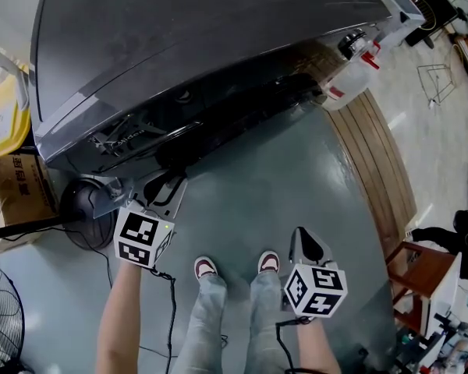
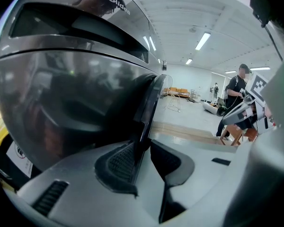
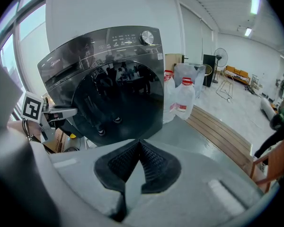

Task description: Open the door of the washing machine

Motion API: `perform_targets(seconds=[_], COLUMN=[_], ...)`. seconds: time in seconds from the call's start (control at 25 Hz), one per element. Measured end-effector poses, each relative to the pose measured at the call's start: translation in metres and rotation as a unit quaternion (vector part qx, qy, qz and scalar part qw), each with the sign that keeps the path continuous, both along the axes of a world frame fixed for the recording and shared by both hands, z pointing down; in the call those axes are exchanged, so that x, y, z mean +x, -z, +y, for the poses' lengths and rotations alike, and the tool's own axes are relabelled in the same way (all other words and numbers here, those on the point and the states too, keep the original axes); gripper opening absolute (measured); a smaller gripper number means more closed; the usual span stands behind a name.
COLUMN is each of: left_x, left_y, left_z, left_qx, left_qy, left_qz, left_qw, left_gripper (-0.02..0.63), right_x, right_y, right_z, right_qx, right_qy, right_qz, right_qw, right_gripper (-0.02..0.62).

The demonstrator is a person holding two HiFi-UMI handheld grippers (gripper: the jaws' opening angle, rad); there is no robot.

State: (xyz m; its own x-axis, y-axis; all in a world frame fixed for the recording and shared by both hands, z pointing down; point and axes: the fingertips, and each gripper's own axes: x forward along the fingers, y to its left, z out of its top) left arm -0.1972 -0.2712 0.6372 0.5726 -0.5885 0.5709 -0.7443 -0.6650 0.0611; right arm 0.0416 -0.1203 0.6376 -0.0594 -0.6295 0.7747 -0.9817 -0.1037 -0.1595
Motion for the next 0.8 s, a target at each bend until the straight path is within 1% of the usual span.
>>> perform_targets(seconds=[0.12, 0.4, 0.64, 0.8], left_x=[0.001, 0.011, 0.017, 0.026], left_y=[-0.001, -0.003, -0.005, -0.004], left_z=[0.002, 0.026, 0.037, 0.051], left_qx=[-0.003, -0.009, -0.009, -0.009], left_qy=[0.003, -0.015, -0.018, -0.031], left_qz=[-0.001, 0.002, -0.007, -0.006], left_qw=[1.0, 0.9999, 0.9998, 0.9995], left_gripper=[0.101, 0.091, 0.087, 0.08], right_x=[-0.001, 0.006, 0.016, 0.017], right_y=[0.0, 0.005, 0.006, 0.006], right_z=[0.002, 0.006, 0.013, 0.02], right_qx=[0.0, 0.004, 0.007, 0.007], right_qy=[0.003, -0.002, -0.009, -0.013], right_qz=[-0.002, -0.005, -0.002, -0.006], right_qw=[1.0, 1.0, 1.0, 1.0], right_gripper=[0.005, 0.005, 0.005, 0.005])
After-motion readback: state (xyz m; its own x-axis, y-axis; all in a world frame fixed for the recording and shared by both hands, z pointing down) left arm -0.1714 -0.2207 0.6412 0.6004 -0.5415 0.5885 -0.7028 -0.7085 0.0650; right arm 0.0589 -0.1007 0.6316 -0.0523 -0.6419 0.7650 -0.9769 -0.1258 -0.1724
